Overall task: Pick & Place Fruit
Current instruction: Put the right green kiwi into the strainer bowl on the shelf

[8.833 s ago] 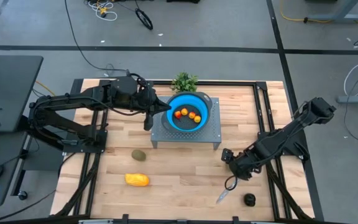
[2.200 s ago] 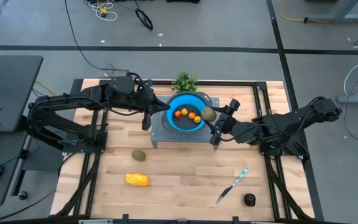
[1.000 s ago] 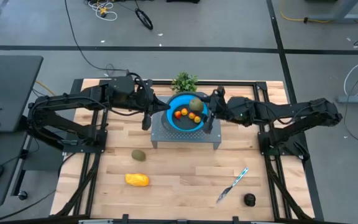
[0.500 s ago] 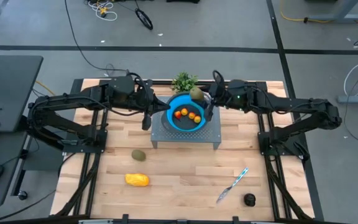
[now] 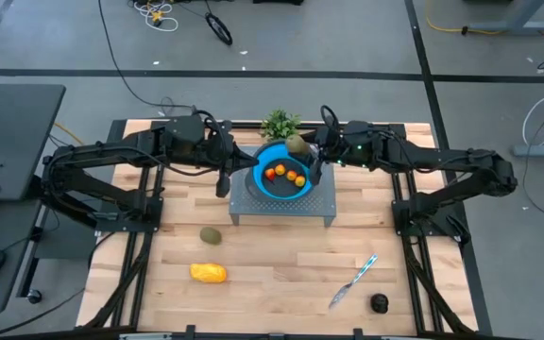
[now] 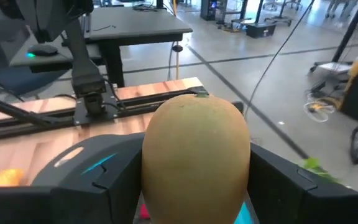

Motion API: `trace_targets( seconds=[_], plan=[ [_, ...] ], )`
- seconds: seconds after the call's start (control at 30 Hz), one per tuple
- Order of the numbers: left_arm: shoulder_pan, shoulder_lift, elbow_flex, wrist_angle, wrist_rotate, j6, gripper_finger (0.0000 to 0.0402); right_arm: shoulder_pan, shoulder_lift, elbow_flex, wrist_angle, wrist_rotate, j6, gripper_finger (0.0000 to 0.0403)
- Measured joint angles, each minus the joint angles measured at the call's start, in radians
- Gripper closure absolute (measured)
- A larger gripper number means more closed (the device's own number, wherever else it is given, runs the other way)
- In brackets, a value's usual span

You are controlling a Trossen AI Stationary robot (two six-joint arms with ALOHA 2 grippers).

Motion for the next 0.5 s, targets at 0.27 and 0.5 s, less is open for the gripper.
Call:
trace_targets(
  seconds=[0.27,0.5],
  plan=[
    [0.000,0.000,0.000,0.000,-0.018,0.000,0.0397,0.012,0.077,-0.001,0.044,-0.136,0.019,0.0153],
    [0.000,0.000,0.000,0.000,-0.022,0.003,0.0397,0.040,0.087,-0.001,0.031,-0.149,0.018,0.0153]
  ],
)
